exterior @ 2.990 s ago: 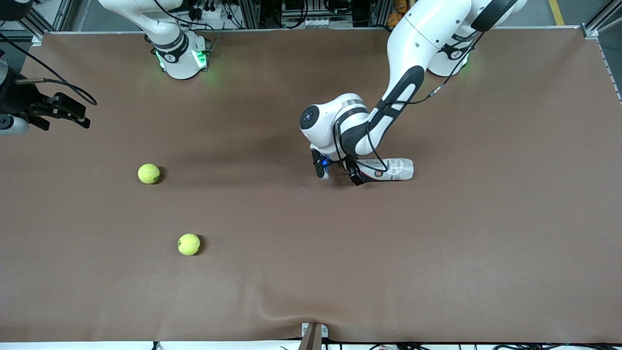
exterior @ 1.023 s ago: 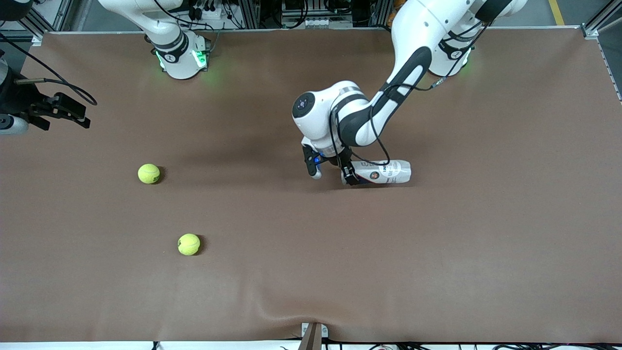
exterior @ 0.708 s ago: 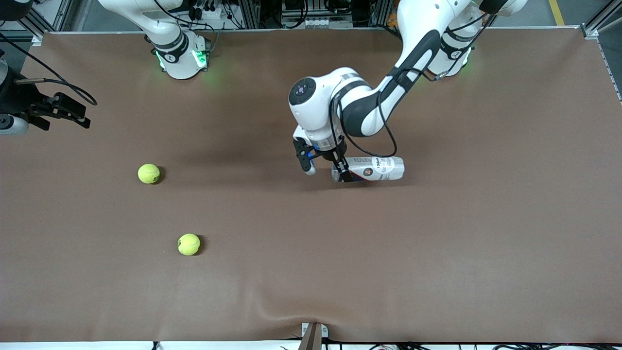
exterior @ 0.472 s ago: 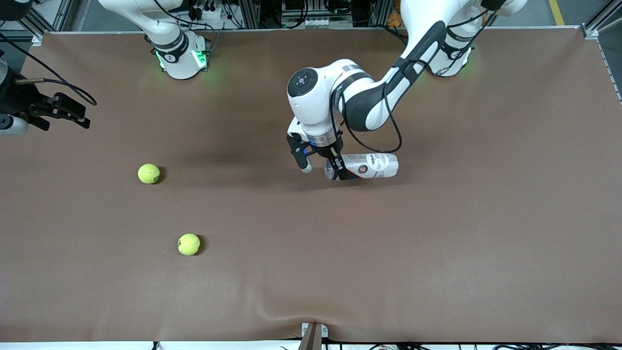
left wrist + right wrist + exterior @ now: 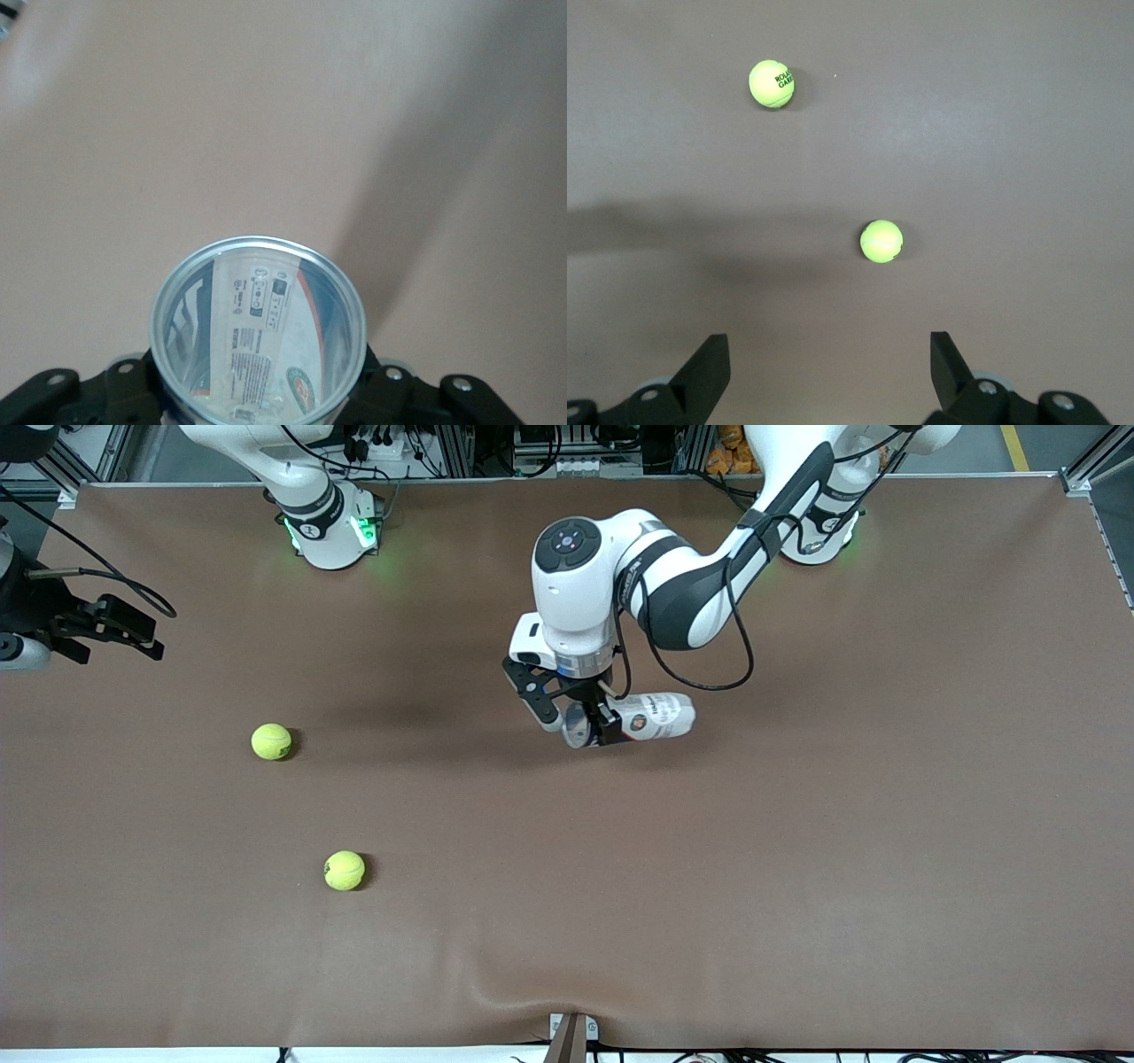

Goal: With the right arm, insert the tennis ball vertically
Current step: 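Lift the can upright with the left gripper toward the table middle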

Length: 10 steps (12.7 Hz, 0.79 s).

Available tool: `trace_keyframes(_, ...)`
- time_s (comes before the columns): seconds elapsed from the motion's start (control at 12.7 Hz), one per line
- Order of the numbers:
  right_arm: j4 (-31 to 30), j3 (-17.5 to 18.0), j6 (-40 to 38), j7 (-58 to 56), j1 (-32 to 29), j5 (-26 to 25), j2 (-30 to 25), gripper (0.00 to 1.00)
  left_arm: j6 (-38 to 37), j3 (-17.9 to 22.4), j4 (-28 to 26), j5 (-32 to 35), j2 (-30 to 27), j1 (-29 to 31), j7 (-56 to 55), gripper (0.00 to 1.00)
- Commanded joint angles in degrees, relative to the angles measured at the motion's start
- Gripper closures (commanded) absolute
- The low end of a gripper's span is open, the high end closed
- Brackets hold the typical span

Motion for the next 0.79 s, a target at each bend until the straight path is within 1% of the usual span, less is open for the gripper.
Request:
trace_keyframes(0.0,-0.3,-0.1,0.4,-0.6,0.0,0.2,-0.7,0.00,5.8,0.2,-0.3,-1.8,-0.7,0.3,-4.6,0.27)
trace_keyframes(0.16,-0.3,-0.1,0.4,-0.7,0.1,0.1,-0.7,0.00,11.6,0.3,-0.3,-4.1,-0.7,0.3,-7.4,0.27)
trace_keyframes(0.71,-0.2,-0.1,0.4,-0.8,0.4,0.1,-0.7,0.00,34.5,0.4,-1.5,-5.4,0.9,1.1,-17.1,0.27)
